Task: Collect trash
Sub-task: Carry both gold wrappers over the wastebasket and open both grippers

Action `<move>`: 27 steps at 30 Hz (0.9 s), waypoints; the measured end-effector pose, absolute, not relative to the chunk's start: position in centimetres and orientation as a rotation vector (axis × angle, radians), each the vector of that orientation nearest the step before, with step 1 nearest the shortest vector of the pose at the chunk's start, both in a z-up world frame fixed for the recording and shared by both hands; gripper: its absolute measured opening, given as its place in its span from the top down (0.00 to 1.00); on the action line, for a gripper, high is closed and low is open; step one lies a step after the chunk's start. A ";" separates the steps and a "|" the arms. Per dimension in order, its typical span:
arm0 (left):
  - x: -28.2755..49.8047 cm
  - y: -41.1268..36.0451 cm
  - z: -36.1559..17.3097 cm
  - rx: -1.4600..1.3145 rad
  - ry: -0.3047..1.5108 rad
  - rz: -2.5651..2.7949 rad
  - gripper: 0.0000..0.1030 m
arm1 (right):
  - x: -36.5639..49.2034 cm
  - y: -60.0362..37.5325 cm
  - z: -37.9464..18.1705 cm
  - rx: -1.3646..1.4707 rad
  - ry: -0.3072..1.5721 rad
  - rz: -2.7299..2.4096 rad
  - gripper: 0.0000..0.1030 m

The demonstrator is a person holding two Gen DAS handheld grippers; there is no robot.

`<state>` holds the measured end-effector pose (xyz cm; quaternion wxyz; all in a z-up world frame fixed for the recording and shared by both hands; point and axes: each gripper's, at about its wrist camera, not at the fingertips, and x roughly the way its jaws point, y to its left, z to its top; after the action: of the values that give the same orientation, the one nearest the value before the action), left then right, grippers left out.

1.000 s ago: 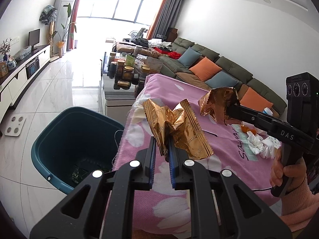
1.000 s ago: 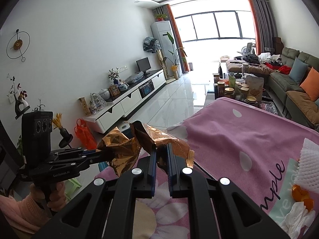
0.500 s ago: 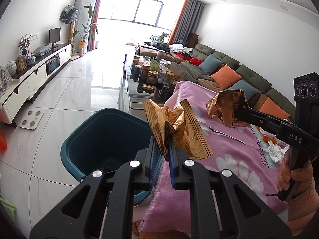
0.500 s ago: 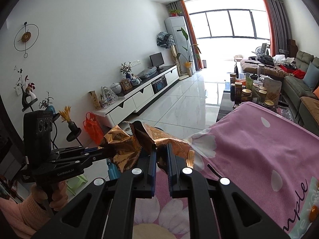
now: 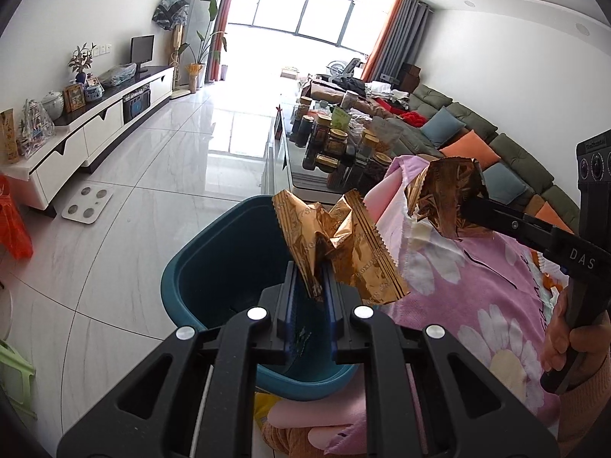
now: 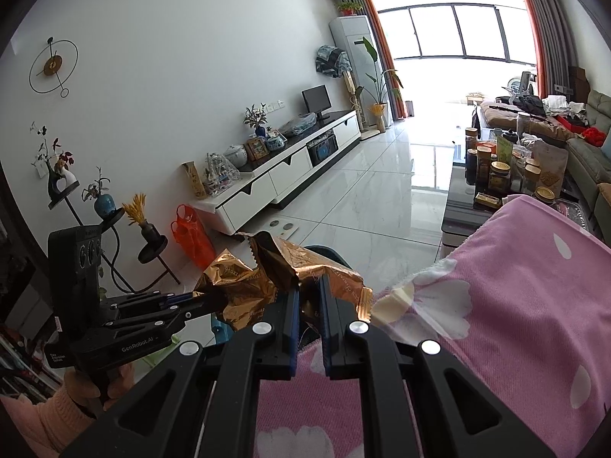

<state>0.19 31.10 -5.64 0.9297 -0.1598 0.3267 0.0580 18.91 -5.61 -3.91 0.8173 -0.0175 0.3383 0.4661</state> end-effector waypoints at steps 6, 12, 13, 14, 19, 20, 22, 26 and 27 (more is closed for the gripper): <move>1.0 31.9 -6.9 -0.340 0.705 0.154 0.85 | 20.0 -3.7 -5.5 -0.026 0.780 1.012 0.92; 1.7 32.6 -8.2 -0.354 0.729 0.178 0.84 | 20.6 -1.8 -6.8 -0.042 0.837 1.024 0.92; 1.8 32.7 -8.3 -0.357 0.732 0.179 0.82 | 20.6 -1.6 -7.0 -0.044 0.845 1.024 0.91; 1.9 32.7 -8.5 -0.359 0.734 0.180 0.82 | 20.7 -1.4 -7.1 -0.046 0.853 1.024 0.90; 2.7 32.4 -9.2 -0.368 0.747 0.189 0.71 | 20.9 -0.8 -7.7 -0.050 0.886 1.012 0.83; 3.0 32.3 -9.3 -0.371 0.748 0.188 0.71 | 21.2 -1.0 -7.7 -0.046 0.889 1.009 0.82; 3.1 32.4 -9.6 -0.376 0.751 0.188 0.67 | 21.1 -1.0 -7.7 -0.039 0.888 1.004 0.81; 3.5 32.2 -9.8 -0.367 0.750 0.198 0.63 | 21.2 -1.4 -7.7 -0.028 0.890 0.997 0.79; 3.6 32.1 -9.7 -0.363 0.747 0.198 0.62 | 21.2 -1.5 -7.7 -0.026 0.891 0.998 0.78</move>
<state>3.57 32.13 -9.73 0.9102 -0.1762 0.3625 0.0960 21.20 -1.52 -7.67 0.7845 -0.0120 0.4129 0.4626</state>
